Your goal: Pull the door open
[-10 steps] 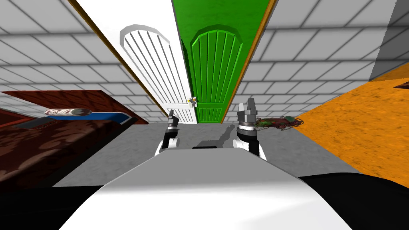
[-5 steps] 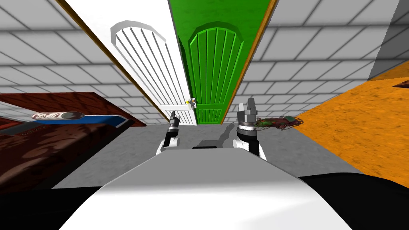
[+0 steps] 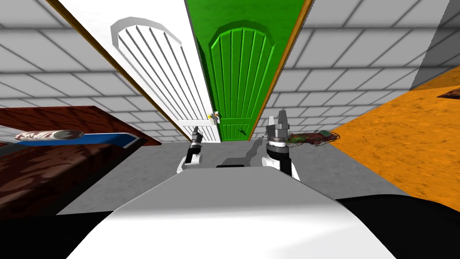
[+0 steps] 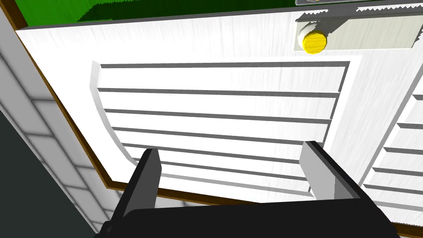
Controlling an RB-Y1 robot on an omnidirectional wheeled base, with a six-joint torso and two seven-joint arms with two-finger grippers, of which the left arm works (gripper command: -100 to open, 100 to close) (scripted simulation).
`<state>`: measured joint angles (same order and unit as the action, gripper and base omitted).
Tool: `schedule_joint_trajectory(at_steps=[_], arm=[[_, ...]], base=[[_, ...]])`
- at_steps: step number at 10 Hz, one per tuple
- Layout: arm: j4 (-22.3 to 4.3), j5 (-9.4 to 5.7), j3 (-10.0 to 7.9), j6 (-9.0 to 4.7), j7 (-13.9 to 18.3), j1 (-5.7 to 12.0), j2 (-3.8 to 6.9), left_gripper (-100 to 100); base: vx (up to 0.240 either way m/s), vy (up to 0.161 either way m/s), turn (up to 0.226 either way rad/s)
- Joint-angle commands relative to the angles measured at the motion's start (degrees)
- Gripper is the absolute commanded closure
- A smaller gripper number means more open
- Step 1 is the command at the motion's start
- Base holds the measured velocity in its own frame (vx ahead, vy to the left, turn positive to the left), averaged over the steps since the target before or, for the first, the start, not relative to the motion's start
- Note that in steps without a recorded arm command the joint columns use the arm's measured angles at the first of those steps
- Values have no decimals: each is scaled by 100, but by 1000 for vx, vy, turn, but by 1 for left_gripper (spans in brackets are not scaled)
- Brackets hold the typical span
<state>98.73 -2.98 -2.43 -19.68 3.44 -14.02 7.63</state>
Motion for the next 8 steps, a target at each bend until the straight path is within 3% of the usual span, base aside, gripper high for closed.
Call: schedule_joint_trajectory(at_steps=[1,8], arm=[[-175,-15,-19,13,35,59,39,-100],[-936,-75,-109,77,151,392,176,-100]], base=[[93,35,-59],[99,23,-43]])
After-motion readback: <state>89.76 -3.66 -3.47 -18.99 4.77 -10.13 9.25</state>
